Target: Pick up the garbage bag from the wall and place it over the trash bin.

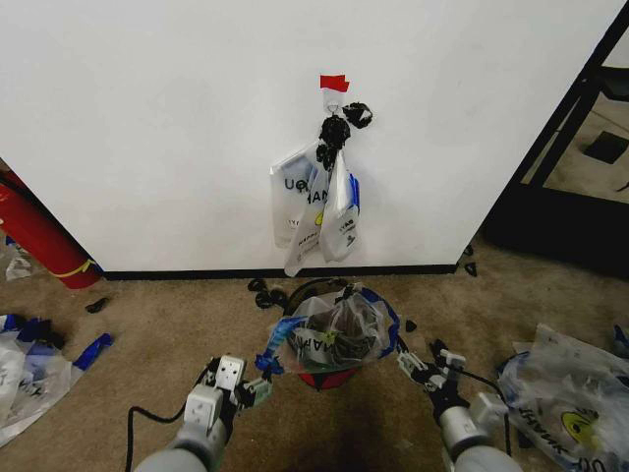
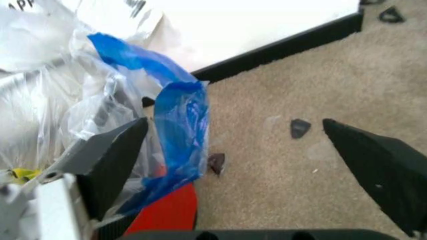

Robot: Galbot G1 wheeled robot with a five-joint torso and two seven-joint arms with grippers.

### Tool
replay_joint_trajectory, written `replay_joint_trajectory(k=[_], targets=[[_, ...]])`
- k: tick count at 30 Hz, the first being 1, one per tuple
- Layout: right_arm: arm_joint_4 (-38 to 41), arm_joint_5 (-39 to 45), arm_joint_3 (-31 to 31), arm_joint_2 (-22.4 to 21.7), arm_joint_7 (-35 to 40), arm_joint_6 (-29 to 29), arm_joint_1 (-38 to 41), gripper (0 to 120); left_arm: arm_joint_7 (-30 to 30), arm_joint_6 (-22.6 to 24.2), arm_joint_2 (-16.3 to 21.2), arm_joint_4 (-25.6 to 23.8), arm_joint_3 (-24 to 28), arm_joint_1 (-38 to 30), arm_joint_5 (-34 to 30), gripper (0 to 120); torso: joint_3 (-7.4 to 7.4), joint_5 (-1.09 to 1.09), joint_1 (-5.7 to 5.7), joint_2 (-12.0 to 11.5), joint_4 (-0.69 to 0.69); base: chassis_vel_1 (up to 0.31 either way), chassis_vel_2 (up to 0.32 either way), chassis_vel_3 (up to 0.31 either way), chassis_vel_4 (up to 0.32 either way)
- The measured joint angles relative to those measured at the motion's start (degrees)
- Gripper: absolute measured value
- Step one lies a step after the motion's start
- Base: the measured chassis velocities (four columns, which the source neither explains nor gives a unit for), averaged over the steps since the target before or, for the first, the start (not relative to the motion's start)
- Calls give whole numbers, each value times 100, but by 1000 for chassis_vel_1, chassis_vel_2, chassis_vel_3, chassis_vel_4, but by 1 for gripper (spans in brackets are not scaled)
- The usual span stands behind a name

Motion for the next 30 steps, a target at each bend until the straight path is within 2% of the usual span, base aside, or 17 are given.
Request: replay_joint_trajectory(k=[4, 8, 10, 14, 15, 19, 22, 23, 26, 27, 28, 30], targets=[[40, -134, 147, 76, -117, 433, -222, 100, -24, -380, -7, -252, -96, 244, 146, 100, 0, 0, 0, 0, 2, 0, 0, 0, 0], [49, -276, 273, 143, -266, 827, -332, 100, -10, -703, 40, -368, -144, 141, 50, 100, 0, 0, 0, 0, 3, 0, 0, 0, 0], [36, -441, 393, 219, -462, 1294, -416, 100, 27, -931, 115, -382, -154, -248, -259, 100, 0, 0, 0, 0, 3, 0, 0, 0, 0], [-32, -946, 677, 447, -757, 2190, -560, 100, 59, -1084, 335, -185, 19, -1314, -1042, 100, 1, -1, 1, 0, -3, 0, 0, 0, 0], [-32, -946, 677, 447, -757, 2190, -560, 100, 59, -1084, 335, -185, 19, -1314, -1042, 100, 1, -1, 1, 0, -3, 0, 0, 0, 0], [2, -1565, 846, 717, -1059, 3149, -598, 100, 426, -1086, 617, 136, 53, -1941, -1587, 100, 1, -1, 1, 0, 1, 0, 0, 0, 0], [86, -1720, 845, 738, -1213, 3335, -634, 100, 610, -952, 738, 296, 38, -2174, -1849, 100, 1, -1, 1, 0, 4, 0, 0, 0, 0], [147, -1746, 844, 753, -1293, 3395, -689, 100, 729, -871, 796, 450, 98, -2385, -1985, 100, 0, 1, 1, 0, 8, 0, 0, 0, 0], [358, -1755, 856, 868, -1471, 3561, -945, 100, 1304, -818, 940, 1147, 399, -3267, -2054, 100, 1, -3, 1, 0, -2, 0, 0, 0, 0], [421, -1754, 863, 929, -1545, 3623, -1021, 100, 1480, -809, 971, 1359, 542, -3553, -2051, 100, 1, 1, 1, 0, -3, 0, 0, 0, 0], [421, -1754, 863, 929, -1545, 3623, -1021, 100, 1480, -809, 971, 1359, 542, -3553, -2051, 100, 1, 1, 1, 0, -3, 0, 0, 0, 0], [499, -1756, 918, 1027, -1773, 3798, -1153, 100, 1793, -747, 1006, 1816, 943, -4134, -2075, 100, 1, -2, 1, 0, -2, 0, 0, 0, 0]])
